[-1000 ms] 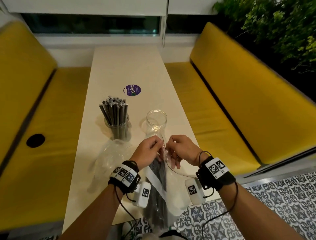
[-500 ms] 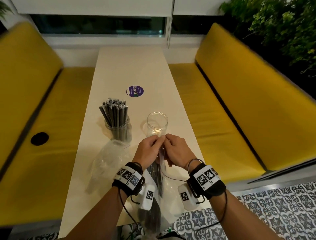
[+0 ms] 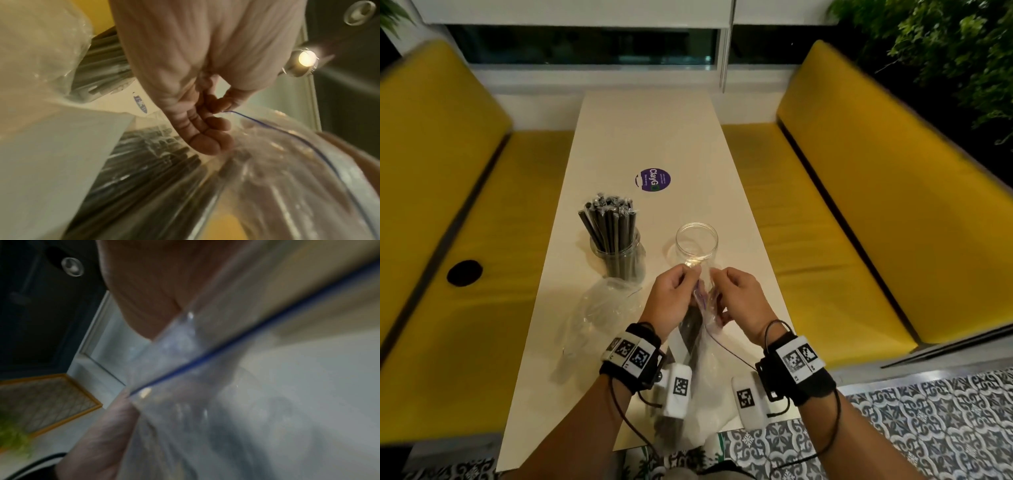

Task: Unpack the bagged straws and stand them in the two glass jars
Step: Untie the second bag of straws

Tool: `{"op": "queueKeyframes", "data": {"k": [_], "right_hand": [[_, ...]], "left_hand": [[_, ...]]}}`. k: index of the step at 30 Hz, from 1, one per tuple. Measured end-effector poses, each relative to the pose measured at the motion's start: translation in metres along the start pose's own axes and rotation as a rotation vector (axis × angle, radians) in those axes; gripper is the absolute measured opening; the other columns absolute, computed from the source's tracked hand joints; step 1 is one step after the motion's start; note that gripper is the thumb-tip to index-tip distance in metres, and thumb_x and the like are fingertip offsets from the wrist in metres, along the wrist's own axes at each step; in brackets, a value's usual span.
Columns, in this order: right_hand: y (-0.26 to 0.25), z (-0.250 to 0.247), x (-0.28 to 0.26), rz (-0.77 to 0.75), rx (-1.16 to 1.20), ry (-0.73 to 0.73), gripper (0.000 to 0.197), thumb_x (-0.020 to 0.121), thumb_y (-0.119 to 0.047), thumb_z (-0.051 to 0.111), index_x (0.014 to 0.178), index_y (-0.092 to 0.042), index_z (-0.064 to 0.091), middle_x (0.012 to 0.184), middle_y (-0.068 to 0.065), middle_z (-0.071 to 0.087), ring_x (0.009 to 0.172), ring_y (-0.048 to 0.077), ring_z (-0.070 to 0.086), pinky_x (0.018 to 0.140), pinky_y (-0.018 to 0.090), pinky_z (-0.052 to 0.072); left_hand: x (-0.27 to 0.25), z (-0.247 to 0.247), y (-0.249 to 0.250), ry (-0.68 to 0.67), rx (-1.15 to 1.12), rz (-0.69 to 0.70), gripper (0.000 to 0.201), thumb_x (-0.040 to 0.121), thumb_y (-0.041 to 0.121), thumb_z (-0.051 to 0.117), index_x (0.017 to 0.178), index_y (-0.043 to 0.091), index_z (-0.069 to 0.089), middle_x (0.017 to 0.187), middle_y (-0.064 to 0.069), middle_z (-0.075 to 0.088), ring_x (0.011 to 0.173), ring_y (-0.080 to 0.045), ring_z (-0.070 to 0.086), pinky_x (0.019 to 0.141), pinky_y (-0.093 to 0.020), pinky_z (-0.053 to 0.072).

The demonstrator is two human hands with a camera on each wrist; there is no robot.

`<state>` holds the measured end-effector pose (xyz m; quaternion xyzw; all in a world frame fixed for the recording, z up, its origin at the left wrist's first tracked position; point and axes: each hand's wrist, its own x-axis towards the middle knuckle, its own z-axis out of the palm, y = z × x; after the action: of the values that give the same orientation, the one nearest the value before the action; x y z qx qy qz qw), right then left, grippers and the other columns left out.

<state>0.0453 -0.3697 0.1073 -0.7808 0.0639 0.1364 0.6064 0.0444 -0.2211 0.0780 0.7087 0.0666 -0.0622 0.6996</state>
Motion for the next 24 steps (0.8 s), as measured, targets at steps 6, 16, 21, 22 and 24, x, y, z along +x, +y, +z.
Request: {"op": "queueKeyframes", "data": {"k": [6,16,21,22,24], "right_hand": [[-0.004,-0.009,-0.010,-0.087,-0.179,-0.087,0.030,0.099,-0.025,0.057,0.085,0.001,0.062,0.062,0.011,0.067,0.046,0.027,0.062,0.060,0.038,0.057],[0.007,-0.010,-0.014,-0.058,-0.135,0.195,0.028,0.107,-0.025,0.052,0.089,-0.004,0.058,0.073,0.011,0.068,0.044,0.014,0.063,0.044,0.025,0.051],[0.004,-0.008,-0.016,-0.051,-0.070,0.207,0.032,0.108,-0.029,0.052,0.093,-0.001,0.056,0.073,0.015,0.068,0.042,0.018,0.062,0.042,0.030,0.051],[0.002,-0.006,-0.017,-0.062,-0.061,0.205,0.033,0.108,-0.030,0.053,0.093,-0.001,0.056,0.071,0.014,0.067,0.042,0.019,0.062,0.044,0.036,0.055],[-0.001,-0.004,-0.019,-0.068,-0.051,0.182,0.035,0.106,-0.035,0.058,0.093,-0.003,0.057,0.071,0.014,0.068,0.044,0.023,0.064,0.047,0.048,0.059]], "left_hand": [[-0.007,-0.004,0.007,-0.015,-0.009,-0.036,0.057,0.087,0.071,0.060,0.086,0.014,0.061,0.077,-0.008,0.065,0.075,-0.024,0.061,0.079,-0.045,0.051],[-0.017,-0.029,0.001,0.162,0.154,0.107,0.038,0.112,0.025,0.048,0.076,0.014,0.052,0.060,0.009,0.050,0.055,-0.002,0.044,0.060,-0.017,0.044],[-0.023,-0.030,0.012,-0.036,0.208,-0.006,0.064,0.103,0.068,0.034,0.072,0.015,0.052,0.067,-0.004,0.046,0.063,-0.018,0.042,0.065,-0.025,0.040],[-0.028,-0.026,0.014,-0.088,0.264,0.014,0.061,0.101,0.068,0.042,0.069,0.017,0.052,0.063,0.001,0.045,0.059,-0.015,0.041,0.061,-0.020,0.039],[-0.031,-0.021,0.011,-0.141,0.336,0.070,0.048,0.100,0.049,0.065,0.066,0.018,0.053,0.057,0.008,0.047,0.056,-0.009,0.042,0.059,-0.017,0.039]]}}
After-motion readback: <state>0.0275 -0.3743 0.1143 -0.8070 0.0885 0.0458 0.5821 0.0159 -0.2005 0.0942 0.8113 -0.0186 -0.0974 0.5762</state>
